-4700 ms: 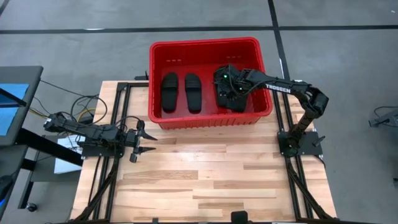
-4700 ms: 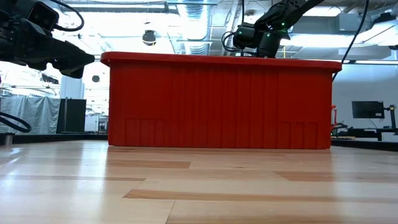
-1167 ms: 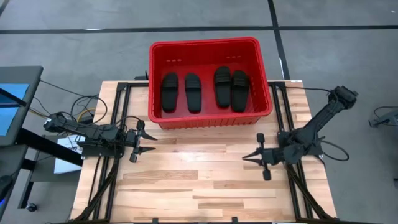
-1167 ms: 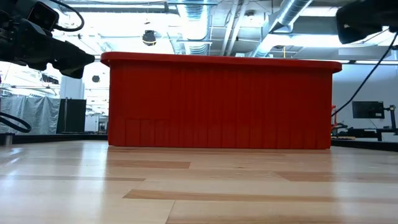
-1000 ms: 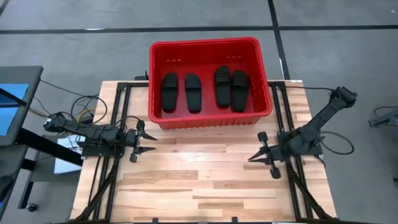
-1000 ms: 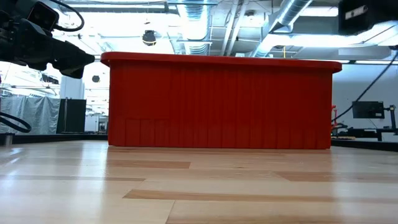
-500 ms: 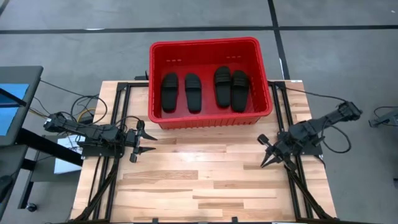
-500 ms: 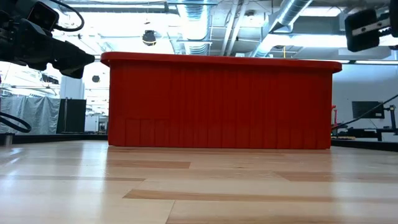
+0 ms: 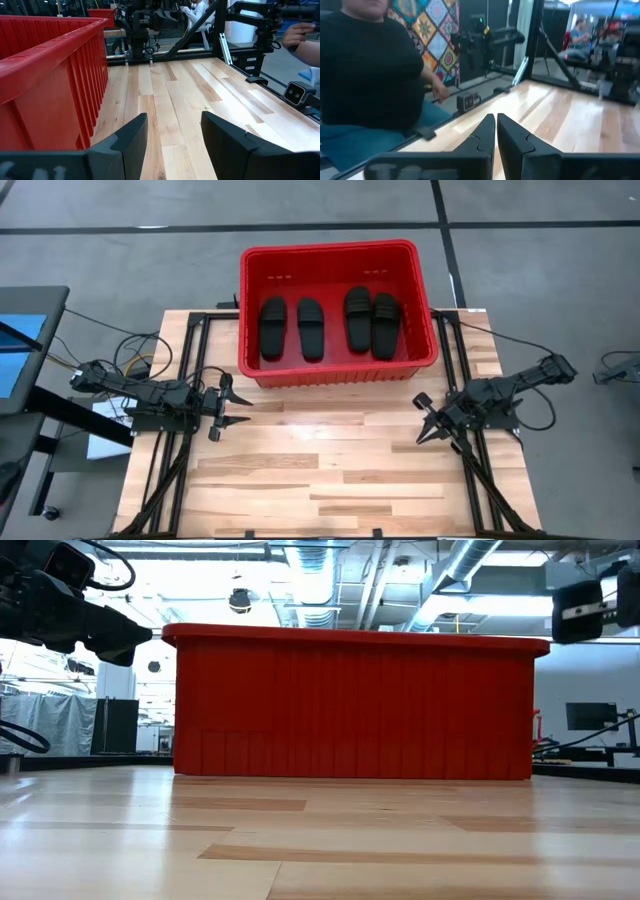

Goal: Pick and place slides into bin
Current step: Return to Home Position

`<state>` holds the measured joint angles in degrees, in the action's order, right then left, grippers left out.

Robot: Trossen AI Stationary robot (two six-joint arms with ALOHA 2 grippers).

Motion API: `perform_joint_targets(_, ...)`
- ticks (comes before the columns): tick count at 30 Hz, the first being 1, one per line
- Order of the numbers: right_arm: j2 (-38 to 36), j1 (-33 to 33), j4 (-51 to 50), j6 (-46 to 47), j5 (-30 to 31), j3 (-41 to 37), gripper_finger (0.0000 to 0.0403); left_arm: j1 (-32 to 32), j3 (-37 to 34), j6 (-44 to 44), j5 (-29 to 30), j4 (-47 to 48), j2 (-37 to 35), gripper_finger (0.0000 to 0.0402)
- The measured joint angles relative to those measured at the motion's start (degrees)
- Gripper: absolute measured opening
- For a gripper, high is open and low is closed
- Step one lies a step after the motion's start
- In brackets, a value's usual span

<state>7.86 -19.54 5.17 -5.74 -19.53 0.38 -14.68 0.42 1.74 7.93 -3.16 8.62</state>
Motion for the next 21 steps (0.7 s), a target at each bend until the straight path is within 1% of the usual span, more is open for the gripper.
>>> perform_joint_targets(5, -0.82, -0.21, 0.59, -3.01, 0.06, 0.0, 0.0011, -0.02, -0.02, 0.0, 0.0, 0.0, 0.0, 0.0178)
perform_joint_targets(9, -0.68, -0.21, -1.83, -1.86, 0.16, -0.02, 0.0011, -0.01, -0.02, 0.0, 0.0, 0.0, 0.0, 0.0178)
perform_joint_targets(21, 1.2, -0.21, -1.71, -1.79, 0.31, -0.02, 0.0011, 0.0, -0.02, 0.0, 0.0, 0.0, -0.01, 0.0178)
